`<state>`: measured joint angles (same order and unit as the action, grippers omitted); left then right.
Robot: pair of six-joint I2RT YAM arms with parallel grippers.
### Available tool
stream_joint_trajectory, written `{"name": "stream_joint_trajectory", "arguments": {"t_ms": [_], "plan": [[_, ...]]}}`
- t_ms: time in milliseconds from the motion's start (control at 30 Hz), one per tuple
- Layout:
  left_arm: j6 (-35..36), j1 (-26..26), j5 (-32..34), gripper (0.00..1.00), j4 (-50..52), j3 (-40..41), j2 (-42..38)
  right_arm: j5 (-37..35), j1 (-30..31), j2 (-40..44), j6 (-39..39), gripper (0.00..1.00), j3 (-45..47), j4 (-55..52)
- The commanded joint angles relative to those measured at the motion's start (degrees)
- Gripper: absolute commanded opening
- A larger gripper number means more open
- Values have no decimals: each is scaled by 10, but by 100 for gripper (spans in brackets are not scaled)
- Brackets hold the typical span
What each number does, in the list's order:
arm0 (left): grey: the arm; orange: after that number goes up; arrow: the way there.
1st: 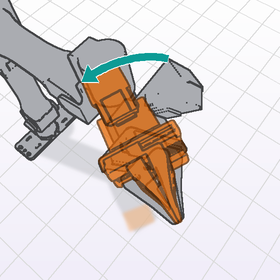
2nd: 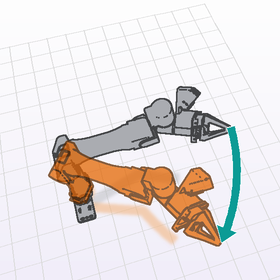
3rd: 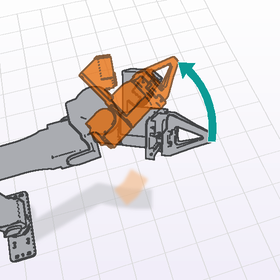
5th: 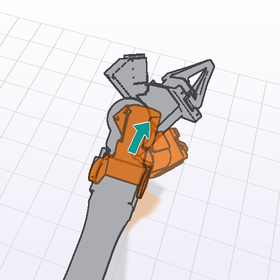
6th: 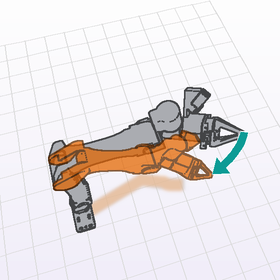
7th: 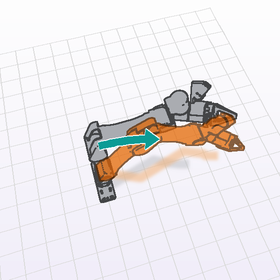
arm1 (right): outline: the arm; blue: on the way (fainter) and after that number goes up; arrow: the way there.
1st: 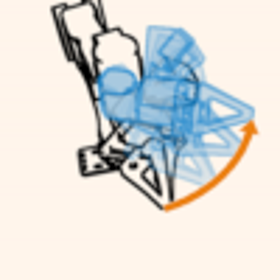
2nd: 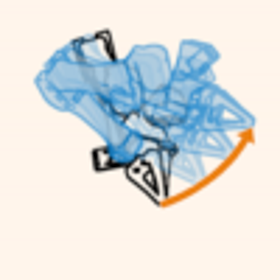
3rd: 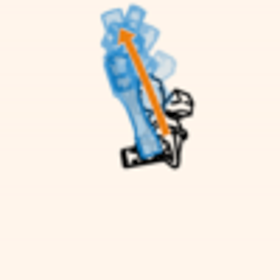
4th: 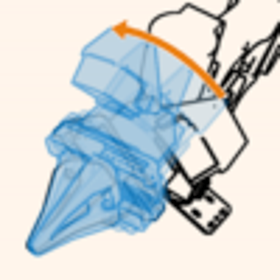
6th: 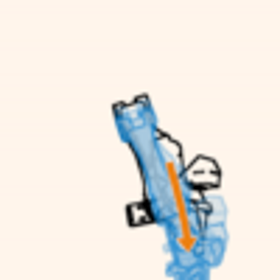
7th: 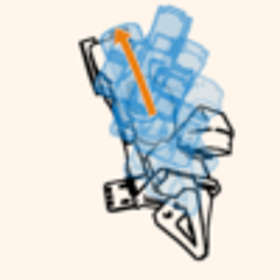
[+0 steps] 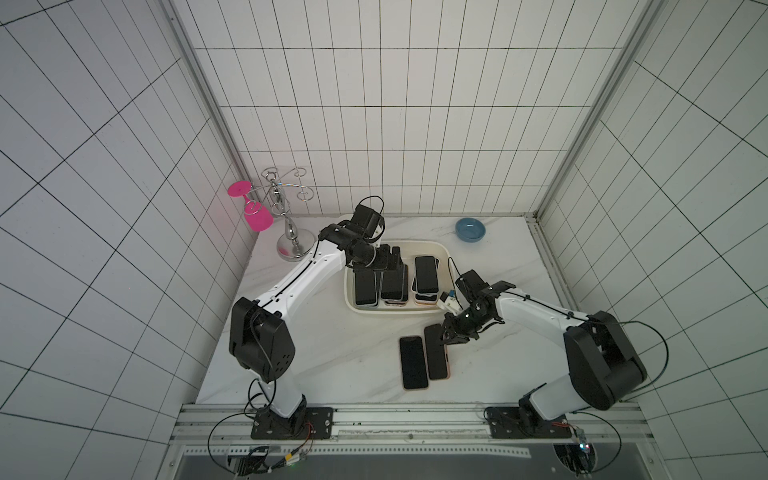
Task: Take the phone out of the storage box
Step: Place the phone at the center of the board.
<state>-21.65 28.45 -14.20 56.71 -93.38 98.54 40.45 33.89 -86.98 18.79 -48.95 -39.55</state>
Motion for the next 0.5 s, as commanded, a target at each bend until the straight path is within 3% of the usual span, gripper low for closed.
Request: {"name": "stream_joint_trajectory", "arguments": {"t_ms": [0,467], "plan": [[3,1,9,98,-3,5,1,12,11,13,27,0,39,-41],[2,3,12,98,-3,6,5,13,12,38,40,0,62,-58]]}}
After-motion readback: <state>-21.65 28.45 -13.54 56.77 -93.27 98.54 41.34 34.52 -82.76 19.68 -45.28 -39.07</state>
